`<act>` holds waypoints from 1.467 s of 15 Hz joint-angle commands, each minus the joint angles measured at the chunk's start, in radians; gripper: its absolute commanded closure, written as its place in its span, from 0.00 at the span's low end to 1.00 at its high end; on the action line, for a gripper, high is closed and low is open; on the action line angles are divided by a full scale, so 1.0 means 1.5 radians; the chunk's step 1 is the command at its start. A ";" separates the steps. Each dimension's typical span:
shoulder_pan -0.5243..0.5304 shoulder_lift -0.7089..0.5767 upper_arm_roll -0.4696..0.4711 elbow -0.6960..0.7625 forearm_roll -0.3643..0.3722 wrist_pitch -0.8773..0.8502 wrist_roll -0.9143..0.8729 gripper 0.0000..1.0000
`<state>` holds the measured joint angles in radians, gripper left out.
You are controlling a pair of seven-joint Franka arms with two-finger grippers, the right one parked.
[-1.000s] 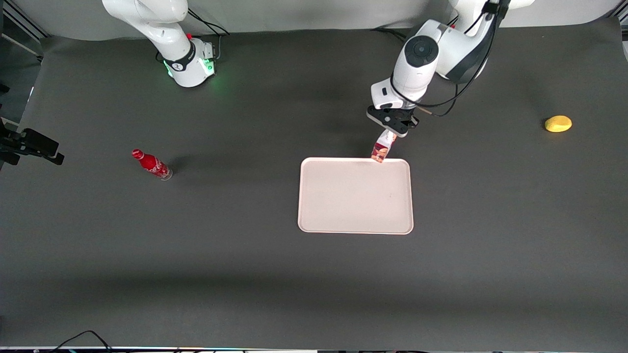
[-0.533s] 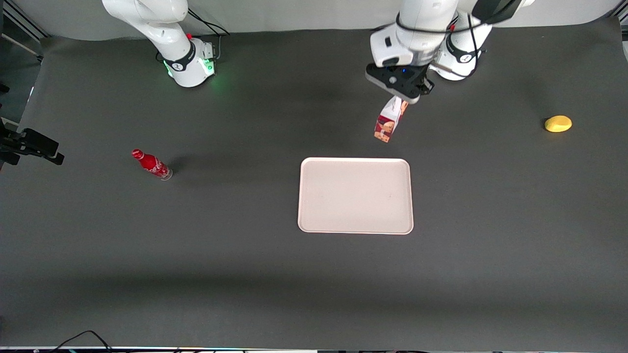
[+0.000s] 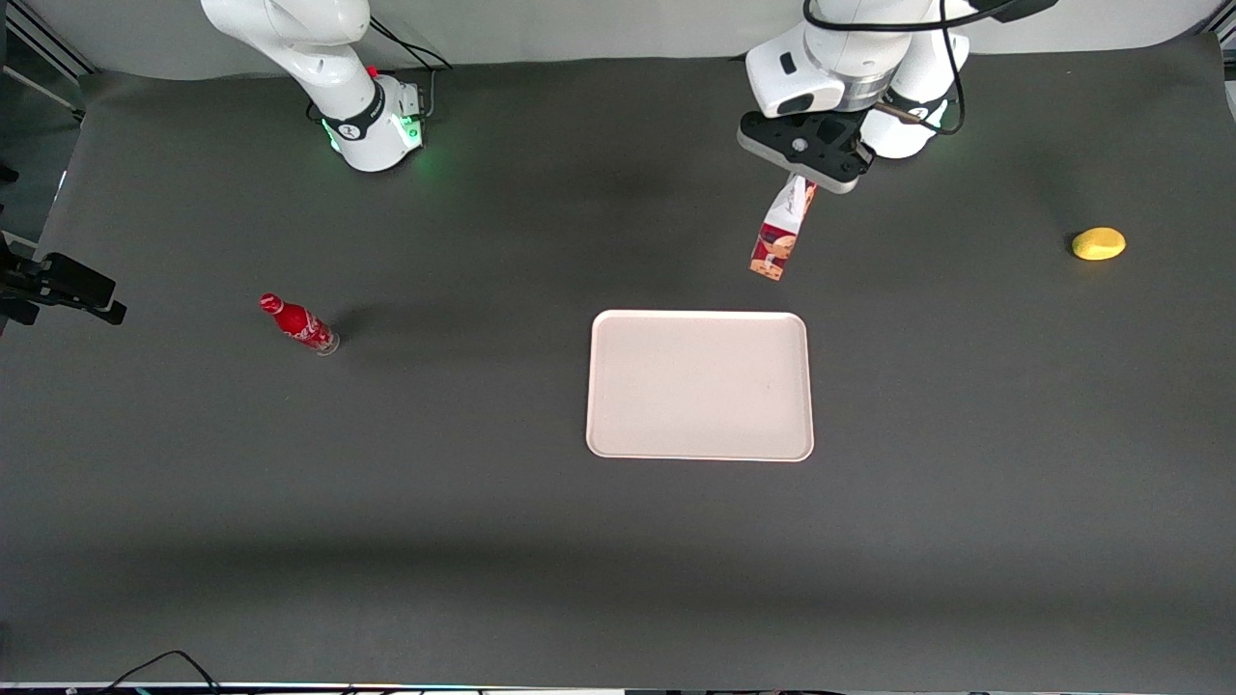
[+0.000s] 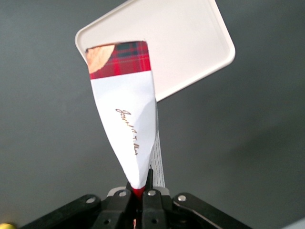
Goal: Place red cookie box on tray
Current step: 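Carry the box over the tray and lower it onto the tray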
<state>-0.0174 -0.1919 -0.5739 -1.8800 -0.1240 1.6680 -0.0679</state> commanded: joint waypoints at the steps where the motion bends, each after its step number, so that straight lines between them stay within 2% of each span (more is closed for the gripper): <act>1: -0.010 0.038 -0.007 0.017 0.003 0.056 -0.198 1.00; 4: -0.013 0.092 -0.008 0.016 0.016 0.124 -0.308 1.00; 7: -0.012 0.158 -0.008 0.016 0.066 0.187 -0.372 1.00; 15: -0.010 0.348 -0.001 0.017 0.198 0.315 -0.359 1.00; 18: -0.009 0.374 0.011 0.011 0.226 0.315 -0.359 1.00; 22: -0.010 0.392 0.035 -0.016 0.229 0.373 -0.357 1.00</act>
<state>-0.0232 0.3872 -0.5464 -1.8817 0.1973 2.1624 -0.5870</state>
